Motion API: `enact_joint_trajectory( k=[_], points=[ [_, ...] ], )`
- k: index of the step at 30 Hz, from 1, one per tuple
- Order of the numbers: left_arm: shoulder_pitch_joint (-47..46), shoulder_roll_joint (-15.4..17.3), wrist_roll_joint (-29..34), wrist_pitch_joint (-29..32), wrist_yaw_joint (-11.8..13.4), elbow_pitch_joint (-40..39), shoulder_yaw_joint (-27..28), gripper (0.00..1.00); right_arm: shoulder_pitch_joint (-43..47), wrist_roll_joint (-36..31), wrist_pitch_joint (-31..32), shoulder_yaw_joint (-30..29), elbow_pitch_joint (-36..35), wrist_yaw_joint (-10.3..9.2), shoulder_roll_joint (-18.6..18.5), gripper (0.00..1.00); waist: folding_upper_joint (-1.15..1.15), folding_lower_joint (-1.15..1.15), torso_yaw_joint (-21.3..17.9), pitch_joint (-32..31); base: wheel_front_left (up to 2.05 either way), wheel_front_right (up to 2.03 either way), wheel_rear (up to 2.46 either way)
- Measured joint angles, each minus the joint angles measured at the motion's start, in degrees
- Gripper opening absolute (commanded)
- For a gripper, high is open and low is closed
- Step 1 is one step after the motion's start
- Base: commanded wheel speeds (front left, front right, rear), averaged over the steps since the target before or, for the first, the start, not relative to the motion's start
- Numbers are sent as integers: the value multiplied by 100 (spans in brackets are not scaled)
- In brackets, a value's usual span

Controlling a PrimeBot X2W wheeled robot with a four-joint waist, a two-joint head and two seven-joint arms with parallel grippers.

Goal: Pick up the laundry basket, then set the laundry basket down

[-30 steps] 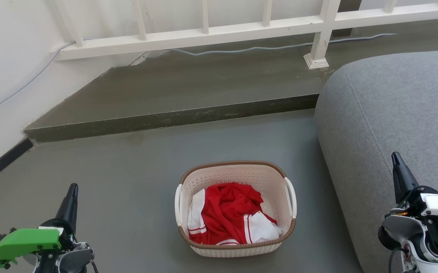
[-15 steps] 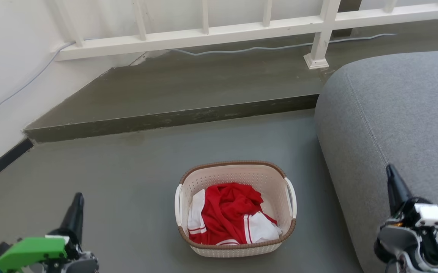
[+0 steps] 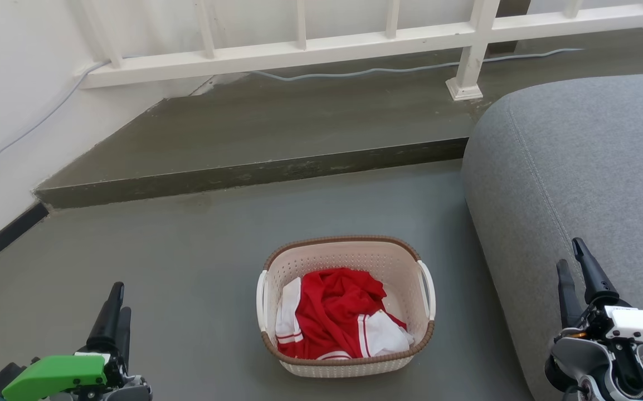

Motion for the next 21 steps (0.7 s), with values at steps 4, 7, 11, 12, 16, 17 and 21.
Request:
enact_joint_trajectory(
  k=[4,7,11,12,16,17,21],
  points=[
    [-5,3,115,-90,0,-45,-69,100,-18,-13,-65,33,-65,0,-2,100,0,0,0,5,0,0,0],
    [-7,5,292,-155,0,-108,-132,100,-25,-104,-143,85,-125,0,-5,100,0,0,-1,9,0,0,0],
    [-11,27,474,-242,0,-174,-185,100,-29,-314,-238,182,-203,0,-78,100,0,0,0,16,0,0,0],
    [-12,43,550,-250,0,-185,-203,100,-31,-371,-256,203,-225,0,-108,100,0,0,0,17,0,0,0],
    [-14,110,850,-326,0,-216,-326,100,-68,-689,-359,352,-331,0,-200,100,0,0,2,25,0,0,0],
    [-15,130,947,-363,0,-225,-347,100,-82,-764,-378,389,-365,0,-233,100,0,0,3,27,0,0,0],
    [-23,207,1300,-421,0,-299,-369,100,-159,-1061,-472,511,-450,1,-344,100,0,0,6,33,0,0,0]
  ],
)
